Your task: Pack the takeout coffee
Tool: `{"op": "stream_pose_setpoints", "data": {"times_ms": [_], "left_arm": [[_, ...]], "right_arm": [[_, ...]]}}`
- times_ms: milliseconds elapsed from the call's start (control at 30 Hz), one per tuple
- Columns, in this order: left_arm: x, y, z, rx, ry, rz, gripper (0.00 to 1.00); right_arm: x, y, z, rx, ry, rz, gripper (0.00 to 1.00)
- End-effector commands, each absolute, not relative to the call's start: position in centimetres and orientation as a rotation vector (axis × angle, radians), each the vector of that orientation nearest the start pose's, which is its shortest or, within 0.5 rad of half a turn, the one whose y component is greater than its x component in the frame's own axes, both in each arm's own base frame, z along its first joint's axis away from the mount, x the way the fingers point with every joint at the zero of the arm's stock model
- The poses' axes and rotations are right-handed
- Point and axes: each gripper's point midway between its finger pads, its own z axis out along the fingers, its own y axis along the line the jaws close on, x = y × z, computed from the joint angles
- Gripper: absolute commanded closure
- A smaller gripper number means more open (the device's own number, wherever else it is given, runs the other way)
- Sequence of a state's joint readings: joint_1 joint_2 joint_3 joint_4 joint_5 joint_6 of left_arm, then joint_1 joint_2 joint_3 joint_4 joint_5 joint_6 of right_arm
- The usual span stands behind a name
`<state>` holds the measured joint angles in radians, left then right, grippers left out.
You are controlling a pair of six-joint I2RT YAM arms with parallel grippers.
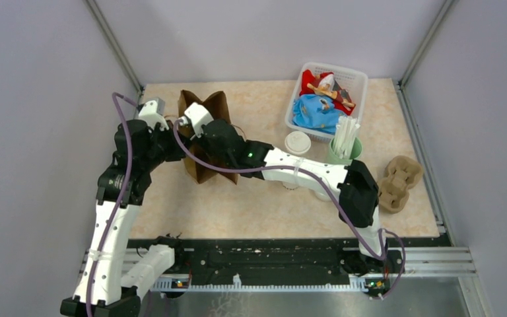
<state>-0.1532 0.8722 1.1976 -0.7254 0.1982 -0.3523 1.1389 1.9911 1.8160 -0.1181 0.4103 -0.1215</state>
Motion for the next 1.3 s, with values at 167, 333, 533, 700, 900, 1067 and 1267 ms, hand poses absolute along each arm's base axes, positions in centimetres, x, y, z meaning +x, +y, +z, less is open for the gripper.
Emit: {"op": "stream_pose_setpoints", "data": {"times_ms": [167, 333, 533, 700, 900, 1067, 1267], "left_arm": [[25.7, -9.0, 32.5, -0.13, 1.93, -0.564, 1.0], [25.6, -9.4, 32.3, -0.134, 1.93, -0.595, 1.0], [25.8, -9.5, 33.1, -0.12, 1.915, -0.601, 1.0], [25.7, -9.7, 33.1, -0.114, 1.917, -0.608, 1.0], [25.4, -9.8, 33.3, -0.104, 1.896, -0.625, 1.0], [25.3, -10.1, 33.3, -0.112, 1.885, -0.648, 1.0], [25.3, -10.3, 33.4, -0.116, 1.878, -0.671, 1.0]], "right_arm": [[31.6, 50.1, 32.2, -0.848, 1.532, 0.533, 1.0], [30.1, 50.4, 31.3, -0.879, 1.569, 0.63, 0.68], [31.7, 50.0, 29.0, -0.789, 1.644, 0.55, 0.48], [34.5, 48.1, 28.6, -0.603, 1.724, 0.399, 0.42], [35.1, 47.3, 28.8, -0.45, 1.797, 0.443, 0.43], [34.5, 47.8, 27.9, -0.396, 1.865, 0.504, 0.44], [34.1, 48.9, 26.4, -0.41, 1.936, 0.533, 0.46]]}}
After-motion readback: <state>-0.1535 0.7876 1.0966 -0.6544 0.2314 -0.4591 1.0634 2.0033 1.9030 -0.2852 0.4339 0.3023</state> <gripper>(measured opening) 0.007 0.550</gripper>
